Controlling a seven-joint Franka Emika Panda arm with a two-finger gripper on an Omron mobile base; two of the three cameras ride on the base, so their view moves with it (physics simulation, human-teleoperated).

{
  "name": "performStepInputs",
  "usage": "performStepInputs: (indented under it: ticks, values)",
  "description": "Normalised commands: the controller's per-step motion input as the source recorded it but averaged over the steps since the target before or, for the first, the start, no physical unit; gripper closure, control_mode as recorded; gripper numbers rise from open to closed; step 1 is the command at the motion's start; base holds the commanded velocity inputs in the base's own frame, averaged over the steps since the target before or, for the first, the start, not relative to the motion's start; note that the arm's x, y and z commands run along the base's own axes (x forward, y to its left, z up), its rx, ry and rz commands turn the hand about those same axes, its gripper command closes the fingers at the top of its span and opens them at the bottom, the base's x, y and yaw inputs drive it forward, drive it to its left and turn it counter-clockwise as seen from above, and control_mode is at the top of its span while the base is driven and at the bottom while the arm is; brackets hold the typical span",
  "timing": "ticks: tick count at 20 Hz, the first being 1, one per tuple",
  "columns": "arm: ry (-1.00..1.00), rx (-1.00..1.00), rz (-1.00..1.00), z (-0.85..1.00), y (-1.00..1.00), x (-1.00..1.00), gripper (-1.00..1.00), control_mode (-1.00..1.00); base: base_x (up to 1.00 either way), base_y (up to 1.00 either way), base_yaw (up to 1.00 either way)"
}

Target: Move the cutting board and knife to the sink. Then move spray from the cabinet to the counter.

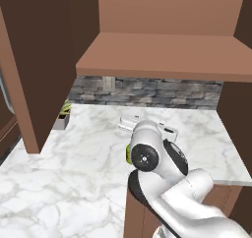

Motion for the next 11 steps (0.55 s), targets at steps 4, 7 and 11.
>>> performStepInputs:
  ticks: [4, 7, 11]
  values:
    - [0.02, 0.12, 0.0, 0.68, -0.33, -0.96, -1.0, -1.0, 0.0, 0.0, 0.0]
    - [0.1, 0.15, 0.0, 0.42, -0.68, -0.8, -1.0, -1.0, 0.0, 0.0, 0.0]
    - [0.05, 0.17, 0.02, 0.07, -1.0, -0.75, -1.0, -1.0, 0.0, 0.0, 0.0]
